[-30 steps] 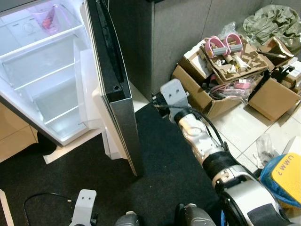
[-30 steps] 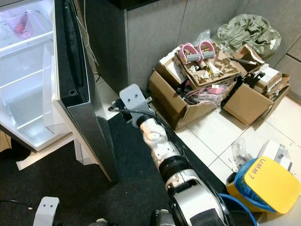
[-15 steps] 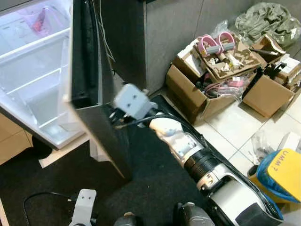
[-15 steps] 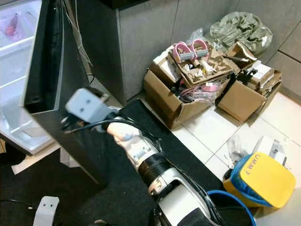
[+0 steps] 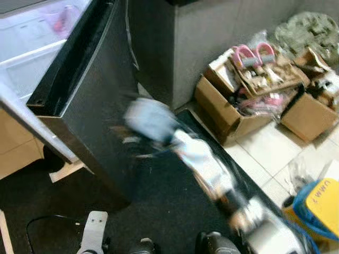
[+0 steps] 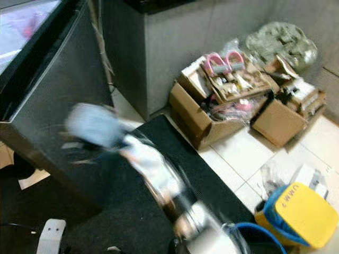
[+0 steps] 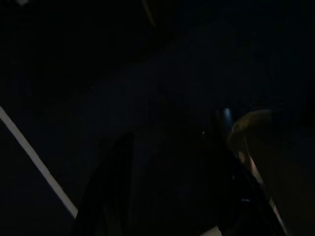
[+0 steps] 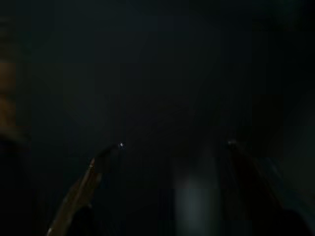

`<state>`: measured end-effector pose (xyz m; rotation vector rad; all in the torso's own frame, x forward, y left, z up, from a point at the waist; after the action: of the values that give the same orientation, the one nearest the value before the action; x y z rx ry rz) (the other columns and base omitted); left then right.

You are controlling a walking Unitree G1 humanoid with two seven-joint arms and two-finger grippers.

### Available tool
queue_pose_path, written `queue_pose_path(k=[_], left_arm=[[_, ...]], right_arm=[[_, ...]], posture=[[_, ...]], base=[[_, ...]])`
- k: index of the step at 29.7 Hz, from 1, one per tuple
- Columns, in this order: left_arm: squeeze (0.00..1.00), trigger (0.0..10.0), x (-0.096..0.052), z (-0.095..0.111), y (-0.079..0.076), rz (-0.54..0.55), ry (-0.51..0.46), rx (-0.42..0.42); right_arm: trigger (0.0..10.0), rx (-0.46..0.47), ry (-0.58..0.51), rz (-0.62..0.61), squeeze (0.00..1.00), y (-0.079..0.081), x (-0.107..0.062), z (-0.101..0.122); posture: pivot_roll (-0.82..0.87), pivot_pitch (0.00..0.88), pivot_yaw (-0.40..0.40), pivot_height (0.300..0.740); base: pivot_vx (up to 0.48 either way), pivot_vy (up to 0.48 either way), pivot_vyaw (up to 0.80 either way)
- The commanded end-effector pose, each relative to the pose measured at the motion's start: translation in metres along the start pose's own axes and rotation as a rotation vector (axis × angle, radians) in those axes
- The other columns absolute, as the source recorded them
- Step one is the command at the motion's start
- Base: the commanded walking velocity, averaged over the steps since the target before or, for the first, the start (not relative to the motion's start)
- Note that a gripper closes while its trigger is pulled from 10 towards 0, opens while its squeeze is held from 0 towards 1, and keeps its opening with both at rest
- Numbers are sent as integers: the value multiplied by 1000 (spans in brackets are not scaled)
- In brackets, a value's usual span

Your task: Restocking fridge

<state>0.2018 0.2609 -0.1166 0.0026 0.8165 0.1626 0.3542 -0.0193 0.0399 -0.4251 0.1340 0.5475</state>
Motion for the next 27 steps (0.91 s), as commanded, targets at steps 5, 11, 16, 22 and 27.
queue_pose_path(k=[5, 11, 16, 22, 27], left_arm=[[0, 10000, 1, 2, -2, 10, -9, -22], [0, 10000, 4, 16, -5, 7, -50, -31], [0, 10000, 3, 15, -5, 9, -52, -18], [0, 10000, 1, 5, -9, -8, -26, 18], [0, 10000, 1, 8, -17, -51, -32, 39]], right_arm=[[10000, 43, 215, -165, 0, -39, -30, -69], [10000, 114, 651, -227, 0, -32, -126, -197], [10000, 212, 749, -267, 0, -15, -159, -223], [10000, 255, 856, -303, 0, 0, -192, -245], [10000, 306, 828, -382, 0, -8, -193, -244]], posture=[[-51, 210, -33, 727], [-47, 209, -30, 727], [-48, 203, -29, 727], [-52, 194, -26, 727], [-57, 186, -18, 727]], base=[[0, 0, 0], [0, 0, 0], [0, 0, 0], [0, 0, 0], [0, 0, 0]])
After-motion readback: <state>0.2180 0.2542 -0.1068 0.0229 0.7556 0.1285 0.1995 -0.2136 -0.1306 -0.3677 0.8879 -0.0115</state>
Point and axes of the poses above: a point about 5 cm out from each wrist's last joint towards the gripper, its own x axis pointing out of the wrist towards the gripper, its own z axis along the axis of the wrist's last joint, y = z × x, the point moved 6 cm from there along x, pointing out of the wrist towards the gripper, and after that the axes turned 8 degrees about -x, right-handed, at the moved point
